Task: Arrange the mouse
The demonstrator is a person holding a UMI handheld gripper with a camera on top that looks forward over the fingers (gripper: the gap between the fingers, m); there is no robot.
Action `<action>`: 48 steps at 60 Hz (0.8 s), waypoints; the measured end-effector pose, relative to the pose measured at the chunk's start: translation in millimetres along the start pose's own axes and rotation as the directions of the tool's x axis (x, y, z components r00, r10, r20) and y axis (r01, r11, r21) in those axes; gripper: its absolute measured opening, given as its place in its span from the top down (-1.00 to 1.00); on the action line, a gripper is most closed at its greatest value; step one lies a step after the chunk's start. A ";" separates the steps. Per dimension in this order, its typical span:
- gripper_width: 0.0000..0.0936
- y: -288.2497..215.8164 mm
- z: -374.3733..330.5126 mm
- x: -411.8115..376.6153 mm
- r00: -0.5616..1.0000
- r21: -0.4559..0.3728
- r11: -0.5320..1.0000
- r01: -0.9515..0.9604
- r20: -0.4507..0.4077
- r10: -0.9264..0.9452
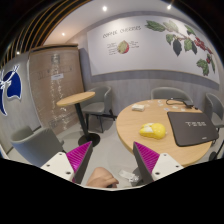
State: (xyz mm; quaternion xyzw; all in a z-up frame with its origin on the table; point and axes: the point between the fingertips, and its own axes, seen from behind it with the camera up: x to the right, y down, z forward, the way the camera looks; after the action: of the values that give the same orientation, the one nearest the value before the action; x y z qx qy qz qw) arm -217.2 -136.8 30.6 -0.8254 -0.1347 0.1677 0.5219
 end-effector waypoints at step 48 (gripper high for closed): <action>-0.67 -20.6 107.2 180.4 0.983 -0.245 0.969 0.020 -0.171 -0.064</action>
State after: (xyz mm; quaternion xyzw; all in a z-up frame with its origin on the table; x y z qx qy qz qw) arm -99.3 31.1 -18.1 -0.8915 -0.1247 0.0648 0.4307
